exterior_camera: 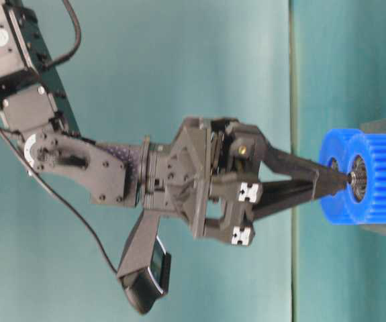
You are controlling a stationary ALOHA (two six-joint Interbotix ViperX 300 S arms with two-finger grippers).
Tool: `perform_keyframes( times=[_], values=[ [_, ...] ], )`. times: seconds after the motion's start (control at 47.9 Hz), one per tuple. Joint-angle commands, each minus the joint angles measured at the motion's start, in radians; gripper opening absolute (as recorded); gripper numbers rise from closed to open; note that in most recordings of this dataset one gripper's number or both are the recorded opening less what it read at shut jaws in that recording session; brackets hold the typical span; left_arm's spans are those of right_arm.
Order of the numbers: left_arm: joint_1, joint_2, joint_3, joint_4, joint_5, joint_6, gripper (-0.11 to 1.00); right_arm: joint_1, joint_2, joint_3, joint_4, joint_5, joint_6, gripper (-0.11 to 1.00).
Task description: Fit the small gear onto the shaft.
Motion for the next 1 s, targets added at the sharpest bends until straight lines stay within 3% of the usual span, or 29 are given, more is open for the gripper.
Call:
perform_keyframes(
  times=[0.0,0.188,0.459,0.647,0.98],
  values=[
    [-0.002,-0.006,-0.009,0.002,-0.009,0.000,0.00,0.067,-0.038,0.040,0.018,0.034,-0.006,-0.01],
    [-0.002,-0.006,-0.009,0.002,-0.009,-0.002,0.00,0.146,-0.100,0.061,0.052,0.044,0.003,-0.01],
    [-0.002,-0.009,-0.011,0.002,-0.009,-0.002,0.00,0.089,-0.100,0.037,0.014,0.008,0.002,-0.01],
    [-0.002,-0.011,-0.012,0.003,-0.008,-0.002,0.00,0.069,-0.078,0.021,0.015,-0.061,0.002,-0.01],
    [-0.002,-0.011,-0.009,0.002,-0.009,-0.002,0.00,0.067,-0.052,0.031,0.023,-0.058,0.000,-0.01]
  ],
)
